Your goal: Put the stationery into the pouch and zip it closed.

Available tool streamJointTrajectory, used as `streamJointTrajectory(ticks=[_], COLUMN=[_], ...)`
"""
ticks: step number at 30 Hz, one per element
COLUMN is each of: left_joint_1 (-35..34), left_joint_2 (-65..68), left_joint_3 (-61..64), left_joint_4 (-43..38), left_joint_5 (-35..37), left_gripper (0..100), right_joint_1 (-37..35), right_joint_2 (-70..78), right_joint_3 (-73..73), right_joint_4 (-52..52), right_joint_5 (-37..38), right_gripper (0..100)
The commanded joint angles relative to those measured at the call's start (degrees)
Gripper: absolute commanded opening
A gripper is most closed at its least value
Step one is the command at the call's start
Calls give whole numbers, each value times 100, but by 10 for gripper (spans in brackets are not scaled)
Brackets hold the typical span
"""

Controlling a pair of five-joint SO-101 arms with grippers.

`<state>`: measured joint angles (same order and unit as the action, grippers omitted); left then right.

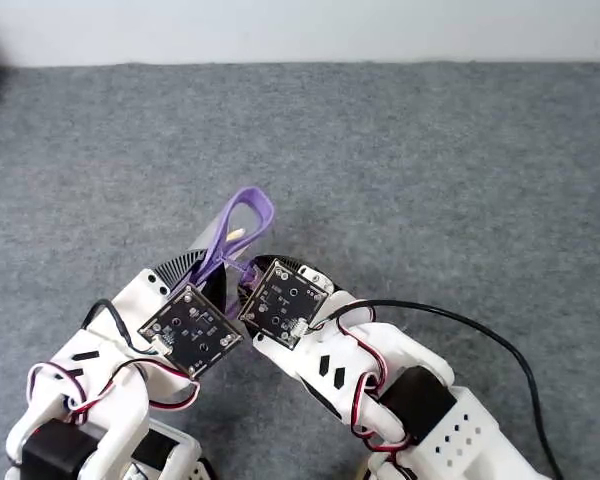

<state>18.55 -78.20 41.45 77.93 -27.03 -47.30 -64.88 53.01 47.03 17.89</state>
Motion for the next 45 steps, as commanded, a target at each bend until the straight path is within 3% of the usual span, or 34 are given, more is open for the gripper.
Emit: streamJointTrajectory(ticks=[1, 17, 22, 27, 37, 45], left_joint_1=[-79, -79, -79, -79, -79, -79], left_joint_2=[35, 35, 35, 35, 0, 0], left_joint_3=[-101, -101, -101, -101, -101, -110], left_joint_4=[0, 0, 0, 0, 9, 9], left_joint_5=[0, 0, 0, 0, 0, -9], left_gripper=[12, 12, 12, 12, 12, 12], right_joint_1=[-13, -13, -13, -4, 998, 2079], right_joint_2=[-31, 13, 13, 13, 145, 1305], right_joint_3=[-290, -255, -255, -255, -255, -273], right_joint_4=[4, 31, -22, -13, -75, -1147], right_joint_5=[-26, -44, -44, -44, 211, 440], right_gripper=[115, 113, 5, 20, 8, 7])
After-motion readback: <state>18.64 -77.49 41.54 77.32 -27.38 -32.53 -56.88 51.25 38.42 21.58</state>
